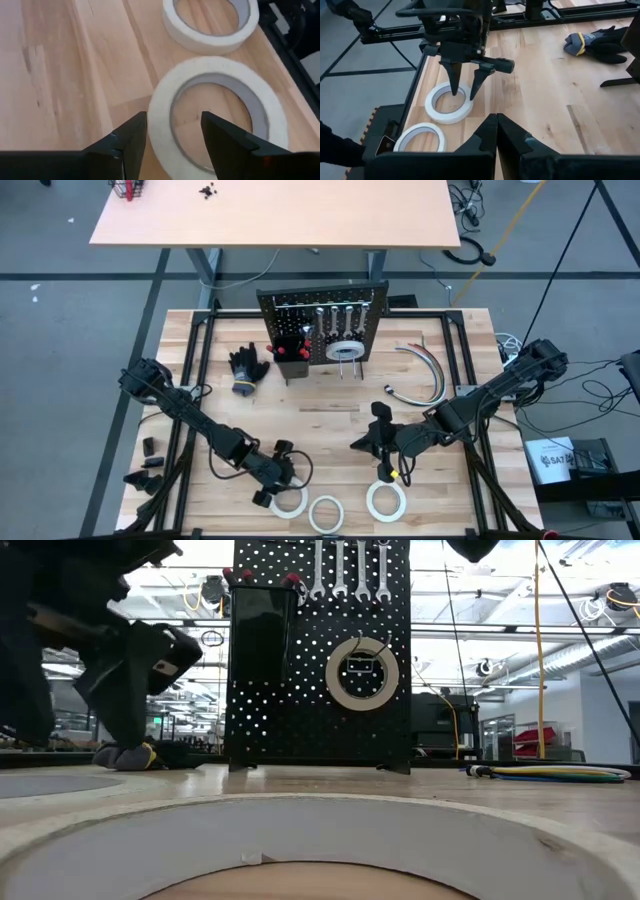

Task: Hang tools onto peg board
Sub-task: Hang the white masking tape on the peg board

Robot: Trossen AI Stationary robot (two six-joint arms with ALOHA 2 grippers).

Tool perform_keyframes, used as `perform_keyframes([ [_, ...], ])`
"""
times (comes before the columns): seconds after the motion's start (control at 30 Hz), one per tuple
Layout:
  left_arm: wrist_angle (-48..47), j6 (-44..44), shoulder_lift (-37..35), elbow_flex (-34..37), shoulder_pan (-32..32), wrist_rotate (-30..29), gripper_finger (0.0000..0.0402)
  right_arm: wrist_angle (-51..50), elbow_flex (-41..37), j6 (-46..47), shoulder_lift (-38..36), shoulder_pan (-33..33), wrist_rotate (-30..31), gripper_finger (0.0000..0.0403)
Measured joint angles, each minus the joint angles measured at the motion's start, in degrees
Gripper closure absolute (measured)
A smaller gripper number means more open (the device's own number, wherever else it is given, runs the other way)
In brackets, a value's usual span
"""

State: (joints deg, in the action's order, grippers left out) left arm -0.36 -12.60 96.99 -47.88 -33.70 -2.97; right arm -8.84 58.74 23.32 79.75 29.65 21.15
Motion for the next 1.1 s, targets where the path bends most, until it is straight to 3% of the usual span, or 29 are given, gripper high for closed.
perform_keyframes([
  [0.23,5.31,-0.07,0.00,2.70,0.35,0.76,0.0207,-0.72,0.00,-0.40,0.00,0.00,0.01,0.0403],
  [0.4,5.57,-0.11,0.00,3.15,0.36,-1.13,0.0207,-1.33,0.00,-0.43,0.00,0.00,0.02,0.0403],
  [0.83,5.87,-5.09,5.18,2.87,0.32,0.35,0.0210,-2.83,0.00,-0.08,0.00,0.02,0.04,0.0403],
  [0.97,2.49,-7.70,5.25,1.54,0.32,-0.53,0.0230,-2.66,0.00,2.66,0.00,0.02,-0.13,0.0403],
  [1.1,-1.89,-8.06,5.31,0.16,0.32,-2.80,0.0285,-2.60,0.00,5.74,0.00,0.00,-0.15,0.0398],
])
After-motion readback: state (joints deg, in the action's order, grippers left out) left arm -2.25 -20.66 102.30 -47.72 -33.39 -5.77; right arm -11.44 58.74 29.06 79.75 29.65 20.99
